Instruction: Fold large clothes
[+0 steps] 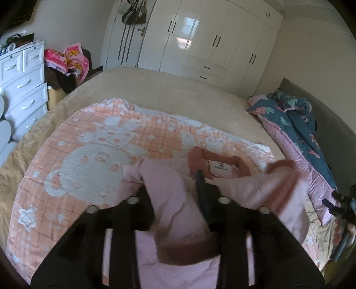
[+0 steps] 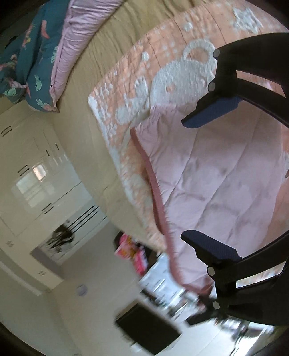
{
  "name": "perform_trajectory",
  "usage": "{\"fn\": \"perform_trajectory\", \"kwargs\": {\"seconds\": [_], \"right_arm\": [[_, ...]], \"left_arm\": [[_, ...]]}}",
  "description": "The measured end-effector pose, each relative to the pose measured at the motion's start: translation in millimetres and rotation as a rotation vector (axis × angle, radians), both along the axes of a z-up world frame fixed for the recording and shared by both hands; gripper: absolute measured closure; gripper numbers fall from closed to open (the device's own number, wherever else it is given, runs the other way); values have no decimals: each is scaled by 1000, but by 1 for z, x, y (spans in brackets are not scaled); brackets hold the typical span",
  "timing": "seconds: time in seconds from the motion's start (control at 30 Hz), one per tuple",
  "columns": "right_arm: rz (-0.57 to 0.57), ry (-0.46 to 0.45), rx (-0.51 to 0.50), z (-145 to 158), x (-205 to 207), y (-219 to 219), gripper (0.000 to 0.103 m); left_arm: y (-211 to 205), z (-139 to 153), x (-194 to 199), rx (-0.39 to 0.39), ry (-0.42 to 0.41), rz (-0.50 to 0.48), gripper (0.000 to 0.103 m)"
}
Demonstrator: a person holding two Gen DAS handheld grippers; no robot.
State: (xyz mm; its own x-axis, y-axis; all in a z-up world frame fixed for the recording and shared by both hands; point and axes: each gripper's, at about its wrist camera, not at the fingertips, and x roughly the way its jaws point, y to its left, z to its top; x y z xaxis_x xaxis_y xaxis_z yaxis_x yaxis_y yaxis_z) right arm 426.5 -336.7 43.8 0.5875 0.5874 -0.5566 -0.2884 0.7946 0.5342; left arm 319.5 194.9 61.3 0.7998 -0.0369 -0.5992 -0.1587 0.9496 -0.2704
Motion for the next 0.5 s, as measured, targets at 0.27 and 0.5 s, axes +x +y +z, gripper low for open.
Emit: {"fn": "perform_trajectory", "kwargs": {"seconds": [0.27,0.5], "right_arm": [[-21,18,-238,-41,4,14,10],[-13,15,-451,-76,13,32,10]], "left_arm": [[-4,22,-20,49,-80,2,9],[29,-35,-27,138,55,81,9]]}}
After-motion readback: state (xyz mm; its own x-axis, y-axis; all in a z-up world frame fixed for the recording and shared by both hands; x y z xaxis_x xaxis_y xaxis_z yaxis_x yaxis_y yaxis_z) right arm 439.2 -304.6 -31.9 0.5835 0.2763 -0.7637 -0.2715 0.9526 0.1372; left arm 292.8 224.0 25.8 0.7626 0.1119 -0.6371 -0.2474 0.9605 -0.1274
